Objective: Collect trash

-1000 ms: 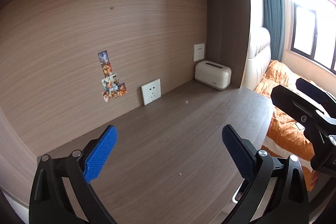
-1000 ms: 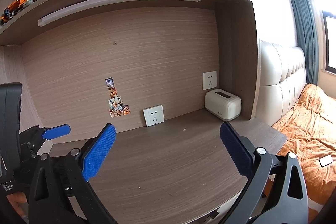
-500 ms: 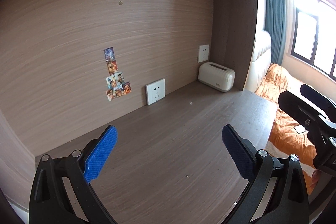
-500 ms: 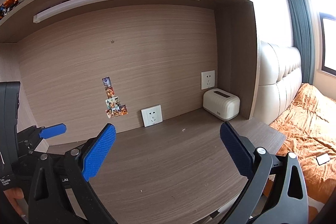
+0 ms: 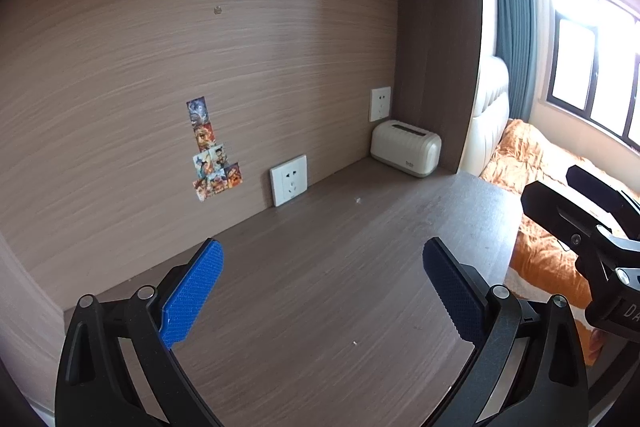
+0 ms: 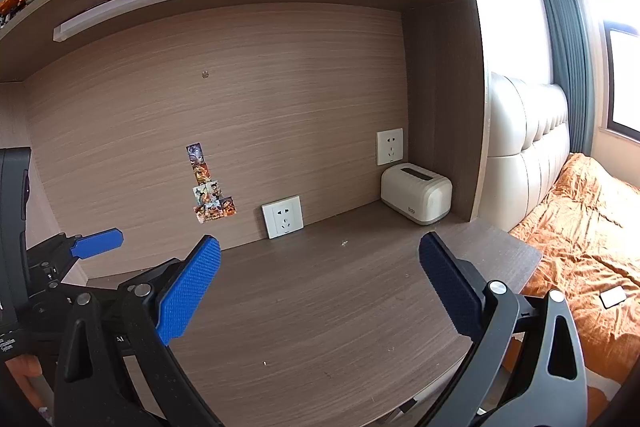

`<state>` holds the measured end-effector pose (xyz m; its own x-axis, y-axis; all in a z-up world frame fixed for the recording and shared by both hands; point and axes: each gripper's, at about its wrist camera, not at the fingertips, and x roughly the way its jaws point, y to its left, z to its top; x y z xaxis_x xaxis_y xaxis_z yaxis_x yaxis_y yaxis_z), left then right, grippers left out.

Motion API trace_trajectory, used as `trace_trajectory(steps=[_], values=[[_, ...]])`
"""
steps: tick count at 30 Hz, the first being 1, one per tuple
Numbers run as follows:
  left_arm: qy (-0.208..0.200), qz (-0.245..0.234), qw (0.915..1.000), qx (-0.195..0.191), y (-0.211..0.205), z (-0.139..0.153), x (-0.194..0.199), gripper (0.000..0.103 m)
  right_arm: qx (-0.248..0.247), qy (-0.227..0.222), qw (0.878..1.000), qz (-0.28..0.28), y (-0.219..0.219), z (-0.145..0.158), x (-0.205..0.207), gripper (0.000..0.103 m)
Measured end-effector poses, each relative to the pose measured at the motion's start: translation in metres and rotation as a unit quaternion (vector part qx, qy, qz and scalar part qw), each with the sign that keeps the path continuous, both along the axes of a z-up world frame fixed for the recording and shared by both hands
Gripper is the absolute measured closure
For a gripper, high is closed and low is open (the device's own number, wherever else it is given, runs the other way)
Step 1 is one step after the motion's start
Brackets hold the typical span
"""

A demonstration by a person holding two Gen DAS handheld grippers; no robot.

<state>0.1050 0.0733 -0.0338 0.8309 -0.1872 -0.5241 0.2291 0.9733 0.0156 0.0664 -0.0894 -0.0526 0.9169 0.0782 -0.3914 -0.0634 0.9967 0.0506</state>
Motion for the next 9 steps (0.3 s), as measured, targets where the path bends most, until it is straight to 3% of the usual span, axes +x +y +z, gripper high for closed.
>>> trace_trajectory(steps=[9], values=[[0.018,0.004,0.9998,-0.008,0.003,-0.010,0.013,0.005,0.000,0.009,1.000,-0.008,0.001,-0.006,0.005,0.004]])
